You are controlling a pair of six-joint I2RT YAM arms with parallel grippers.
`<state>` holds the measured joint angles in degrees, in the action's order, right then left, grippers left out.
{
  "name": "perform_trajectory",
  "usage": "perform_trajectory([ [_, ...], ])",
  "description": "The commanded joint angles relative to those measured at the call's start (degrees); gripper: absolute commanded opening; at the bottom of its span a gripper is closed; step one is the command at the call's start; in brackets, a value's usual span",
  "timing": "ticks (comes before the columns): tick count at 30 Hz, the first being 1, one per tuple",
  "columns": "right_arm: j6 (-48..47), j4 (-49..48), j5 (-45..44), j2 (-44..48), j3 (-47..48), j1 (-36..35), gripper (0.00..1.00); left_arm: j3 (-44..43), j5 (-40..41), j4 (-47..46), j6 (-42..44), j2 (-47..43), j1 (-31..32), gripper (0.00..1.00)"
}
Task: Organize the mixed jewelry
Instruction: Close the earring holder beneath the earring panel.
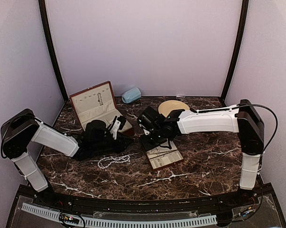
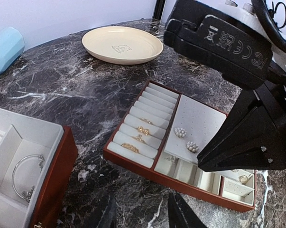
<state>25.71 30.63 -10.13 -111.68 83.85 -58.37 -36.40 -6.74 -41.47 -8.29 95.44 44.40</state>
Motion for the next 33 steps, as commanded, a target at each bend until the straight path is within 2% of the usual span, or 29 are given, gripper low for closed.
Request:
perform_trajectory([
  [1, 1.1, -0.3, -1.5, -1.7, 2.5, -0.5, 0.00, 1.0, 0.5, 0.4, -0.9, -2.6, -0.1, 0.40],
  [4, 1.3, -0.2, -1.2, -2.3, 3.0, -0.6, 0.00, 1.0, 0.6, 0.6, -1.2, -3.0, -0.1, 0.41],
  [8, 1.0, -0.7, 0.3, -0.6, 2.9, -0.6, 0.31, 1.2, 0.9, 0.9, -1.6, -3.7, -0.1, 0.44],
  [11, 0.5, -1.3, 1.3, 2.3, 1.8, -0.5, 0.44, 1.2, 1.0, 0.9, -1.9, -4.2, -0.1, 0.45],
  [15, 1.6, 0.7, 1.3, 7.8, -1.5, -0.5, 0.44, 1.2, 1.0, 1.3, -2.1, -5.4, -0.1, 0.46],
  [20, 5.5, 3.8, -0.9, 16.2, -12.2, 0.2, 0.34, 1.3, 0.8, 2.8, -3.1, -7.1, -0.1, 0.46],
  [23, 8.7, 4.1, -0.3, 19.6, -18.3, 1.0, 0.32, 2.1, 0.7, 2.8, -4.4, -8.5, -0.1, 0.46],
  [27, 11.3, 4.6, -0.6, 21.2, -22.5, 1.2, 0.32, 3.0, 1.3, 3.6, -5.2, -10.1, -0.1, 0.46],
  [33, 11.0, 3.2, -0.5, 18.9, -23.6, 1.2, 0.31, 4.5, 2.2, 3.7, -6.0, -11.4, -0.1, 0.47],
])
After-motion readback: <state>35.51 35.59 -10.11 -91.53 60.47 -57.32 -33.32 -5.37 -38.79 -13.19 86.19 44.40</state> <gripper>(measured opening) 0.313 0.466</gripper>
